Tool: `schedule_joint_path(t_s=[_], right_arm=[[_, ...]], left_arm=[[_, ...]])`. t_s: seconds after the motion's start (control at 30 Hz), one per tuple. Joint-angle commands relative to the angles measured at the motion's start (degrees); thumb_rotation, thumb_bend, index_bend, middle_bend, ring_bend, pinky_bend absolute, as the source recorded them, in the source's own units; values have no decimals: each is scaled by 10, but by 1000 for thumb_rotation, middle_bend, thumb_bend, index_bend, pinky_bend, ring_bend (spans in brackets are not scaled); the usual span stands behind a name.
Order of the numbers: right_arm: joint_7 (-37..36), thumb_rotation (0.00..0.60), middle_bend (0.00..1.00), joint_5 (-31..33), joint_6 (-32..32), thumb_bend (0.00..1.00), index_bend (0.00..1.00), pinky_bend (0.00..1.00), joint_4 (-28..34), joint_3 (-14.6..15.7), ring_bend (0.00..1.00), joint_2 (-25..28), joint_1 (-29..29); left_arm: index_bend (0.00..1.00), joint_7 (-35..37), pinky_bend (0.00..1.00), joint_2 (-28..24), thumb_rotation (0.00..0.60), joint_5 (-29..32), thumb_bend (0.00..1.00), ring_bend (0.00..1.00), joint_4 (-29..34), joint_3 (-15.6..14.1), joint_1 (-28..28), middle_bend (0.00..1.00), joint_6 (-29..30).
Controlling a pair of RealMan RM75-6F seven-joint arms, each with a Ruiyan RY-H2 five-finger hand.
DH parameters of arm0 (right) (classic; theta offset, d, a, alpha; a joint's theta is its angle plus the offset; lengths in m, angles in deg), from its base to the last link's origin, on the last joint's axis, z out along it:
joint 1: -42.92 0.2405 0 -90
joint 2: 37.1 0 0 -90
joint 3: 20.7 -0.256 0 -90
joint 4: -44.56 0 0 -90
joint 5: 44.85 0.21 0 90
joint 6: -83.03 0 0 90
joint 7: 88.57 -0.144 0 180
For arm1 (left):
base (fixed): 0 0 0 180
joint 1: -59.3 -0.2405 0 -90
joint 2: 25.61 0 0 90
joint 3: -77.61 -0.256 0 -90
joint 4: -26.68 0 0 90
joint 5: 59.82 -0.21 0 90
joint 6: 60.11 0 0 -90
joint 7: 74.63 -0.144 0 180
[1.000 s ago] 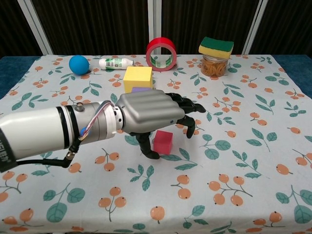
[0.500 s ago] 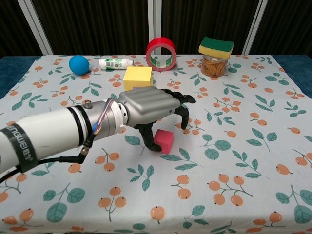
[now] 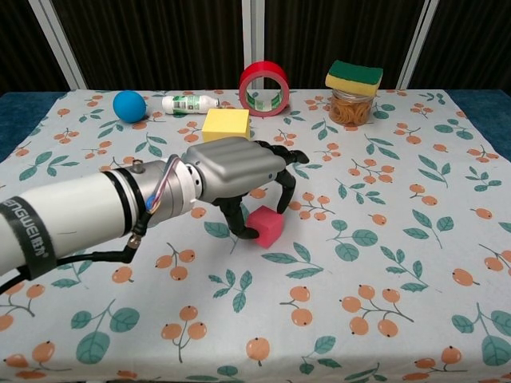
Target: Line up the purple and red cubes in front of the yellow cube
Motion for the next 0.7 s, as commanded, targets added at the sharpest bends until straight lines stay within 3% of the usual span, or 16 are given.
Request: schedule_joint_path(t_s=[0.03,0.5,0.7], right_arm=[[0,600,16,-1,-1,216,0,49,0,0,0,0,-1],[-3,600,16,-1,-5,216,0,49,-3,0,0,-1,-2],[-2,600,16,-1,-5,215,0,49,-2,-1,0,0,-3]], left_arm=[[514,1,100,1,600,-3,293,39,-2,-4,-1,40,2],[551,21,100,-7,600,-44,337,39,0,-18,-8,64,24],[549,59,100,-35,600,-121,337,39,-21,-36,-2,64,35]])
